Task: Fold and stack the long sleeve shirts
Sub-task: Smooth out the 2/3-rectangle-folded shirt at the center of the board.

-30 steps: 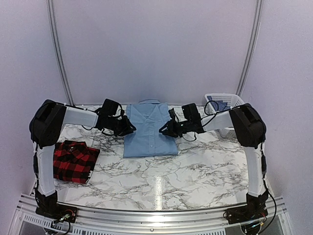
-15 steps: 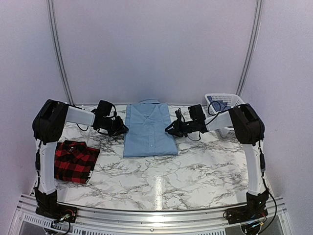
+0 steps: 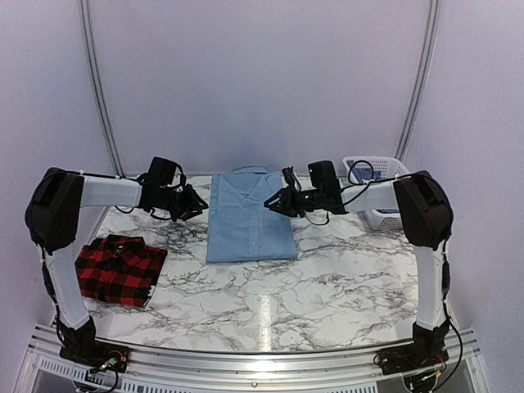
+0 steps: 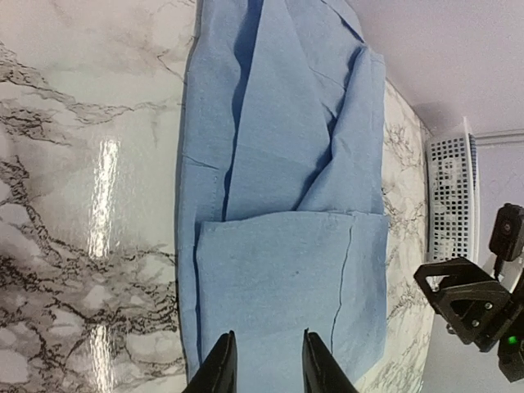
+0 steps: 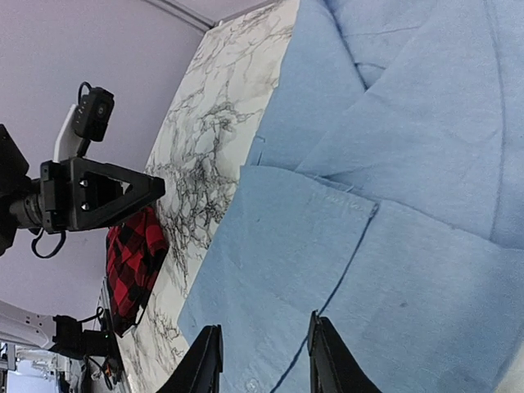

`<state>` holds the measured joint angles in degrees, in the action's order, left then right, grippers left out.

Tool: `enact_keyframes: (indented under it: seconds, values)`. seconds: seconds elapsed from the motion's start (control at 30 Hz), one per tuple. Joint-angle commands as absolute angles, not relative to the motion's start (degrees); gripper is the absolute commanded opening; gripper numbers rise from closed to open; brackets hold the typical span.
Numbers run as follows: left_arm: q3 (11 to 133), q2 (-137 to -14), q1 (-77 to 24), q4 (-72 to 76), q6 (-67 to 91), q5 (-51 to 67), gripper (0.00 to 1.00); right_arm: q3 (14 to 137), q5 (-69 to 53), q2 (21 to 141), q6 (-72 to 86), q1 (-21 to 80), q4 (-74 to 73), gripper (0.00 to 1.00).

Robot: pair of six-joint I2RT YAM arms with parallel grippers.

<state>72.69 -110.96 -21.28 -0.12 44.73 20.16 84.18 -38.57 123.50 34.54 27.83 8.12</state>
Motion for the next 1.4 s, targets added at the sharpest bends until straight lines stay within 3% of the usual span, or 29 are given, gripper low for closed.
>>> enact_keyframes:
  seconds: [0.0,0.23,0.77,1.37]
  values:
    - [66.96,-106.09,-22.68,-1.09,44.56,19.12,0.29,85.54,-41.60,126.90,37.12,31.30,11.90,0.32]
    - [58.63,-101.43,-27.18,2.22,46.42,22.10,0.29,76.64,-42.37,124.64,41.57,35.61,21.03,0.32]
    - [52.82,-102.13,-33.93,7.71,52.21,22.63,0.27,62.58,-42.24,115.93,40.00,35.65,23.14,0.34]
    - [47.81,-99.43,-32.90,3.17,50.03,20.72,0.26,44.68,-43.67,107.41,40.81,27.23,28.27,0.34]
